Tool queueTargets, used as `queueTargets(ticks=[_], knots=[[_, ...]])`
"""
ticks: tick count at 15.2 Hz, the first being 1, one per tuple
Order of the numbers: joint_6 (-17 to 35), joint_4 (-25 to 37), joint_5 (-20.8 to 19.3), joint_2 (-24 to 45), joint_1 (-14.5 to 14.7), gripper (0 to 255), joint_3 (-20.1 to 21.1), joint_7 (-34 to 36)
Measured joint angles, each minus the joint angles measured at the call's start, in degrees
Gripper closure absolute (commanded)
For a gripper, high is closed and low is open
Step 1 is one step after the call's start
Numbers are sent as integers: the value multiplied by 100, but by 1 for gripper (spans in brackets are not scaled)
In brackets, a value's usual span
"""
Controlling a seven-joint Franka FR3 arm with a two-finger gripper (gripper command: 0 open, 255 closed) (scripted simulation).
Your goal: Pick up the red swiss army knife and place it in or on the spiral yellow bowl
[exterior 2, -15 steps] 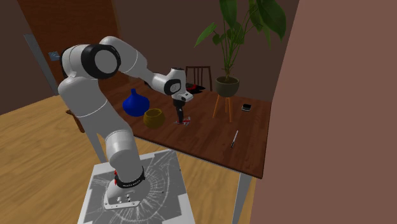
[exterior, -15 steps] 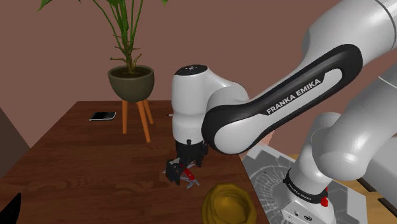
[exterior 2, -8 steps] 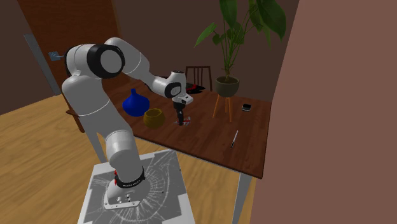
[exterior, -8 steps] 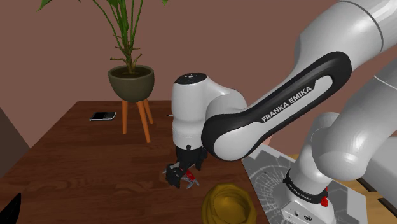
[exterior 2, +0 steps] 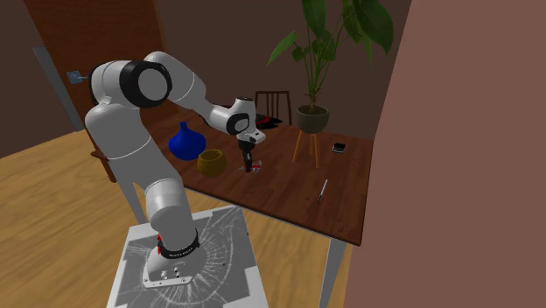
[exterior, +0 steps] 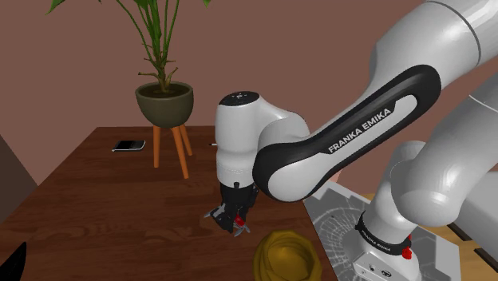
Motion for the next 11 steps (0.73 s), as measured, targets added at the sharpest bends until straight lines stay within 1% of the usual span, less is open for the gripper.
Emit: queueTargets(ticks=[6,11], knots=[[-39,9,13,-32,5,255,-11,-12],[-476,151,121,-350,55,255,-117,-106]])
